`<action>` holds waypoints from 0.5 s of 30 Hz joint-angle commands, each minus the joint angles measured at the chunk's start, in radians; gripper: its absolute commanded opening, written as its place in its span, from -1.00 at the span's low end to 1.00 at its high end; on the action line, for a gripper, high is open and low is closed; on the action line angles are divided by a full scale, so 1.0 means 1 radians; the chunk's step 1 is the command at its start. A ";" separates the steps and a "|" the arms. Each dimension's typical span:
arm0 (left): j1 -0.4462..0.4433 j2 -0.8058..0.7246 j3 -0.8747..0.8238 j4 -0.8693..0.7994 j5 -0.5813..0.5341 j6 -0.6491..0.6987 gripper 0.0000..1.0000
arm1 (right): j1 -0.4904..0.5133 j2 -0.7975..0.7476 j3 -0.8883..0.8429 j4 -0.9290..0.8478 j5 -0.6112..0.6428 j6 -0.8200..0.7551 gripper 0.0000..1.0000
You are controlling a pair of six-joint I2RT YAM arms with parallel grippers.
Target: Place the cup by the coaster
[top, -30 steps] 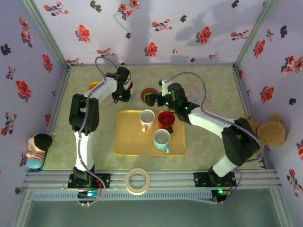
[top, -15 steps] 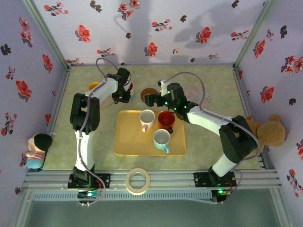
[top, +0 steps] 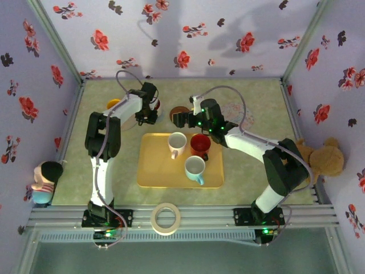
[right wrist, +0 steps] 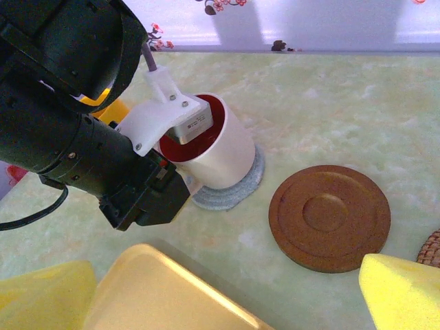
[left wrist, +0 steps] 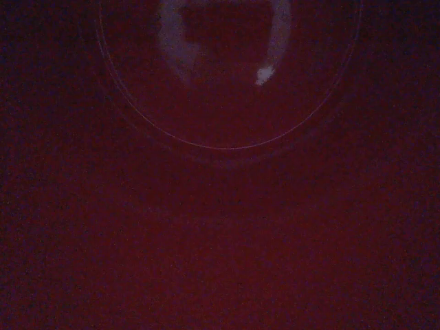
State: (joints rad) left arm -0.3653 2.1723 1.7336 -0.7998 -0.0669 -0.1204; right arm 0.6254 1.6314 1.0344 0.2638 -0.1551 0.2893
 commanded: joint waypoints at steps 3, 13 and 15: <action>0.011 -0.004 -0.034 0.017 0.006 0.005 -0.55 | -0.006 0.013 0.033 0.005 -0.012 0.013 0.99; 0.013 -0.032 -0.053 0.013 0.003 0.004 -0.36 | -0.006 0.025 0.036 0.024 -0.032 0.017 0.99; 0.014 -0.034 -0.050 0.010 0.003 0.002 -0.35 | -0.006 0.025 0.038 0.026 -0.035 0.017 0.99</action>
State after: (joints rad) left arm -0.3611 2.1719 1.6966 -0.7807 -0.0673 -0.1204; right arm 0.6254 1.6386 1.0397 0.2653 -0.1699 0.2935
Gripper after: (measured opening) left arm 0.320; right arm 0.993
